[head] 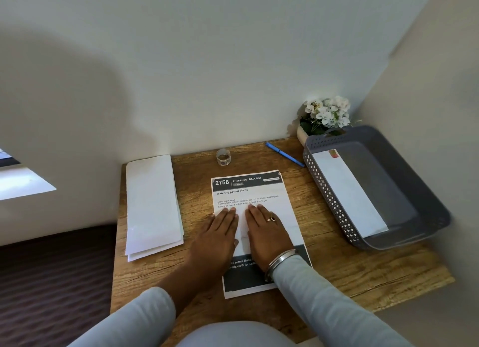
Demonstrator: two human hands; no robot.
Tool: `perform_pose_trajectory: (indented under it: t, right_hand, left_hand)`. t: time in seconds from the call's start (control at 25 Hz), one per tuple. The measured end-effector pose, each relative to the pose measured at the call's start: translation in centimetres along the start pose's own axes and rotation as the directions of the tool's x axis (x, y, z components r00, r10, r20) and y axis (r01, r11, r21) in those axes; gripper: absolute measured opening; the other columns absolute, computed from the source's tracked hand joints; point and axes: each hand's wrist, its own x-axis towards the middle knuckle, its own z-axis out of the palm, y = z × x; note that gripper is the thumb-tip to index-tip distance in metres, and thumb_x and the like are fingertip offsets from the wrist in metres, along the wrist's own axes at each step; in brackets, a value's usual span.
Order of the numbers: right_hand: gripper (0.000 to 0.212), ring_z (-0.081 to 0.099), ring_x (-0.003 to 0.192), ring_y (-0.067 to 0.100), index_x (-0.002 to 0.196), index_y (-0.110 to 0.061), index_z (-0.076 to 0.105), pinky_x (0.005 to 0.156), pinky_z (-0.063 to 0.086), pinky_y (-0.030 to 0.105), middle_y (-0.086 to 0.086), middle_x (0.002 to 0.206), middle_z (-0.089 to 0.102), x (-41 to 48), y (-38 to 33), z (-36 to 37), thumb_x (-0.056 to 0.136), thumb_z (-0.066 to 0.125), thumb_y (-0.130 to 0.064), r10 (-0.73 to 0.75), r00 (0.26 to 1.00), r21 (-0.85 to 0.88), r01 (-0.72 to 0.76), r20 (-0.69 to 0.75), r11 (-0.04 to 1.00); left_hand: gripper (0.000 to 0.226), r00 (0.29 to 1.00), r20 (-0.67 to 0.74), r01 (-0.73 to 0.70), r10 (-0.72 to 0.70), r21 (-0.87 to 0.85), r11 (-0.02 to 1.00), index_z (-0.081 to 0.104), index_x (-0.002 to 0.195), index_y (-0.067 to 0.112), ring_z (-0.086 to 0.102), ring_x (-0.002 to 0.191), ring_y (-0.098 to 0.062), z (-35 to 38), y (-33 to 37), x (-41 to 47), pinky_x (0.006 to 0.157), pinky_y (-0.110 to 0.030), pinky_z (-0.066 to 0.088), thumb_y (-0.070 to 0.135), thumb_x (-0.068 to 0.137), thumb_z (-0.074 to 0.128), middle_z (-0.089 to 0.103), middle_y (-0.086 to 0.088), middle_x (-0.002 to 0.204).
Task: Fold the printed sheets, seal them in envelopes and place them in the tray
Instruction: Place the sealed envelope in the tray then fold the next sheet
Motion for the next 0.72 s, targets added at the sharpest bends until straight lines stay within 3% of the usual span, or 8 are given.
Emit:
perform_pose_trajectory:
  t: [0.16, 0.36, 0.56, 0.72]
  right_hand:
    - [0.063, 0.021, 0.148, 0.027, 0.154, -0.013, 0.022, 0.120, 0.024, 0.043, 0.006, 0.160, 0.025, -0.5, 3.8, -0.9, 0.096, 0.045, -0.020, 0.130, 0.989, 0.045, -0.127, -0.073, 0.991]
    - [0.060, 0.028, 0.144, 0.025, 0.152, -0.013, 0.029, 0.116, 0.031, 0.043, 0.003, 0.156, 0.032, -0.6, 6.6, -1.8, 0.094, 0.045, -0.020, 0.196, 0.979, 0.033, -0.194, -0.059, 0.980]
    - [0.059, 0.023, 0.146, 0.024, 0.154, -0.015, 0.025, 0.119, 0.026, 0.043, 0.002, 0.159, 0.027, -0.8, 6.4, -2.0, 0.098, 0.043, -0.025, 0.200, 0.979, 0.051, -0.198, -0.042, 0.979]
    - [0.059, 0.022, 0.147, 0.023, 0.154, -0.016, 0.025, 0.119, 0.025, 0.042, 0.001, 0.159, 0.026, -0.9, 6.9, -2.0, 0.098, 0.041, -0.026, 0.196, 0.980, 0.071, -0.193, -0.038, 0.979]
  left_hand:
    - [0.065, 1.000, -0.012, -0.026, 0.026, 0.009, 1.000, 0.000, 0.158, 0.013, -0.008, 0.154, -0.025, -0.4, 0.2, 0.1, 0.121, -0.042, -0.006, 0.044, 0.107, 0.024, -0.008, -0.006, 0.166]
    - [0.064, 1.000, -0.005, 0.004, -0.004, 0.016, 1.000, 0.009, 0.159, 0.011, 0.003, 0.154, -0.029, -2.0, 1.2, 0.8, 0.123, -0.045, 0.002, 0.040, 0.107, 0.032, 0.004, -0.009, 0.168]
    - [0.068, 0.988, -0.009, -0.154, 0.154, 0.012, 0.988, 0.028, 0.154, 0.009, 0.023, 0.147, -0.029, -2.3, 4.2, 4.3, 0.119, -0.043, 0.022, 0.027, 0.096, 0.059, 0.025, -0.010, 0.162]
    - [0.073, 0.995, -0.011, -0.099, 0.100, 0.041, 0.994, 0.024, 0.156, 0.011, 0.022, 0.148, -0.027, -1.9, 3.4, 3.9, 0.120, -0.043, 0.022, 0.028, 0.095, 0.061, 0.022, -0.008, 0.164]
